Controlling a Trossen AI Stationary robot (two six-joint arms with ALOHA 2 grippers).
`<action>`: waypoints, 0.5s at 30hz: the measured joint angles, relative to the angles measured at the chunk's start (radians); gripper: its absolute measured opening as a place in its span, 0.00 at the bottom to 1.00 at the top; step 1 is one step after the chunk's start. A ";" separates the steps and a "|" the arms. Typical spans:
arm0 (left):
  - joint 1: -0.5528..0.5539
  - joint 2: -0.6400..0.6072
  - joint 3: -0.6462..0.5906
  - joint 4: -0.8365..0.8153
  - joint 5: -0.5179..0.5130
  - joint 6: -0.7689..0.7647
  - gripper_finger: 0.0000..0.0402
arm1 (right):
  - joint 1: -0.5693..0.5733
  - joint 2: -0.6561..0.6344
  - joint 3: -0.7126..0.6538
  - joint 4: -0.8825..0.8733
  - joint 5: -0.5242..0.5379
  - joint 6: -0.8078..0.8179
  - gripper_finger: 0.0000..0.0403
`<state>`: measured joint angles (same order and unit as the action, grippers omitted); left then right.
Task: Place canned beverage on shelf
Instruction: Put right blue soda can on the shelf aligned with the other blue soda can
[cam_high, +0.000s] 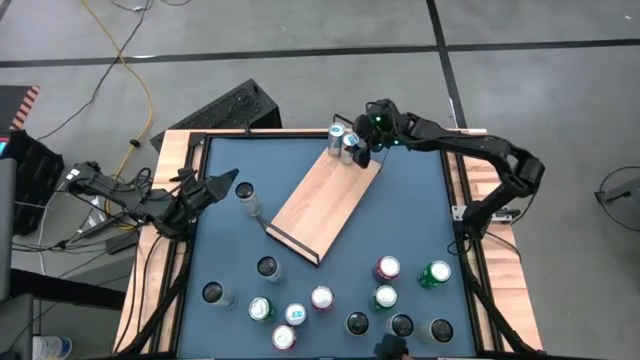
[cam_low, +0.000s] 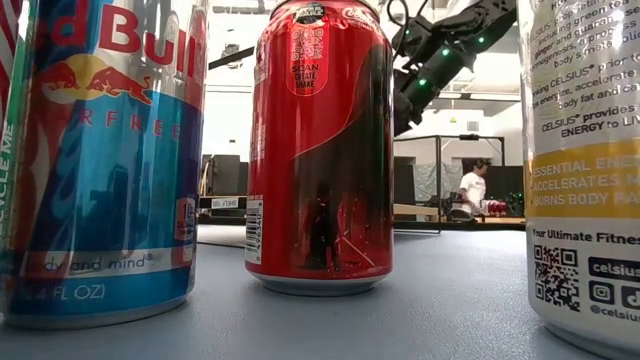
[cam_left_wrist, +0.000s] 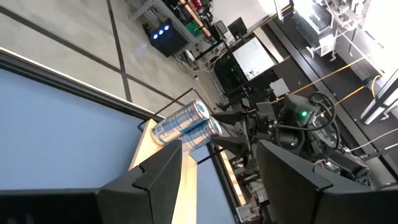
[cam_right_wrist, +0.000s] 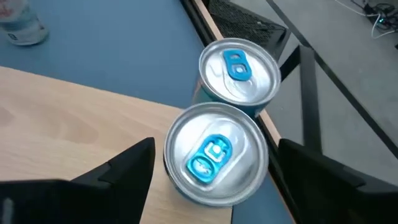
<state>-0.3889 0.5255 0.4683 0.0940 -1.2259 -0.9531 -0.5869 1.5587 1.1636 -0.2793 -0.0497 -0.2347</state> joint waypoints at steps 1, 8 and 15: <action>0.000 0.000 0.000 0.000 0.000 0.000 0.48 | 0.000 0.002 0.000 -0.004 0.001 0.000 0.82; 0.000 0.000 0.000 -0.008 0.000 0.000 0.48 | 0.001 0.001 0.000 -0.009 0.030 0.006 0.74; 0.000 0.000 0.000 -0.012 0.000 0.000 0.48 | -0.005 -0.001 0.000 -0.044 0.032 0.018 0.56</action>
<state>-0.3889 0.5251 0.4683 0.0819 -1.2259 -0.9531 -0.5915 1.5577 1.1639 -0.3236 -0.0181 -0.2168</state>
